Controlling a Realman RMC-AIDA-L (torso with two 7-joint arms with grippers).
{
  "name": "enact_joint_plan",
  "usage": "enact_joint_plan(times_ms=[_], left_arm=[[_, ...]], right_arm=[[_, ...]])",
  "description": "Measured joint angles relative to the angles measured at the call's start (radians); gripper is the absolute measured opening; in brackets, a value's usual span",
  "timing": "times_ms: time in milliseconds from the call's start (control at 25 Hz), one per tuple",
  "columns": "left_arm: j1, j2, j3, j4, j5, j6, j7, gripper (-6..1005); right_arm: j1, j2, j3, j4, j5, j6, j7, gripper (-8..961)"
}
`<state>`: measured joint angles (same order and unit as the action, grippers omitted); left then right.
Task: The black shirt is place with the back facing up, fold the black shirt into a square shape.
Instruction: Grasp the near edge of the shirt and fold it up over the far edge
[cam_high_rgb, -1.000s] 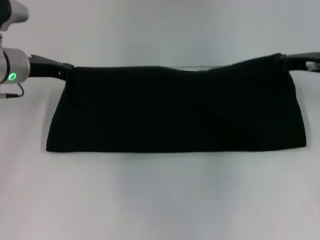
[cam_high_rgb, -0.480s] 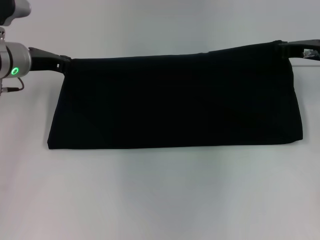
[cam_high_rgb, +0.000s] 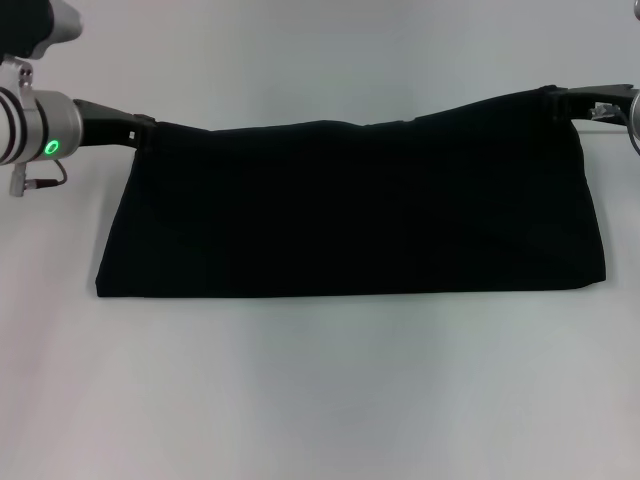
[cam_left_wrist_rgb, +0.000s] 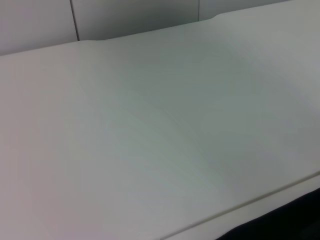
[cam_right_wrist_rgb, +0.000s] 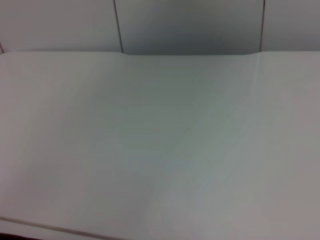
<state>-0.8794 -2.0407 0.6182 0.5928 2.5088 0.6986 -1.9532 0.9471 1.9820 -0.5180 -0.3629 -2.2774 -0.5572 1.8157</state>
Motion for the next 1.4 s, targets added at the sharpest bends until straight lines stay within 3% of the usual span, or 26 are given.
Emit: enact_joint_plan(times_ms=[400,800,1040,1240,1400], left_arm=[[-0.013,-0.015,0.012,-0.025,0.005,-0.048,0.003,52],[-0.016,-0.024,0.043,-0.045,0.003,-0.11,-0.043,67],[-0.009,-0.037,0.042,-0.055,-0.001,-0.225,-0.044,76],[-0.005,-0.043,0.034,-0.044,-0.003,-0.24,-0.086,249],[0.027,-0.049,0.036,0.01,-0.003,-0.154,-0.143,409]], right_arm=[[0.004,0.014,-0.01,-0.004,0.002,0.013,-0.009,43],[0.001,0.007,-0.009,-0.008,0.041,-0.024,0.007,73],[-0.009,0.008,-0.004,-0.043,0.042,-0.034,0.017,211],[-0.02,0.0,-0.006,-0.055,0.051,-0.061,0.046,343],[-0.045,-0.008,-0.009,-0.085,0.052,-0.164,0.086,505]])
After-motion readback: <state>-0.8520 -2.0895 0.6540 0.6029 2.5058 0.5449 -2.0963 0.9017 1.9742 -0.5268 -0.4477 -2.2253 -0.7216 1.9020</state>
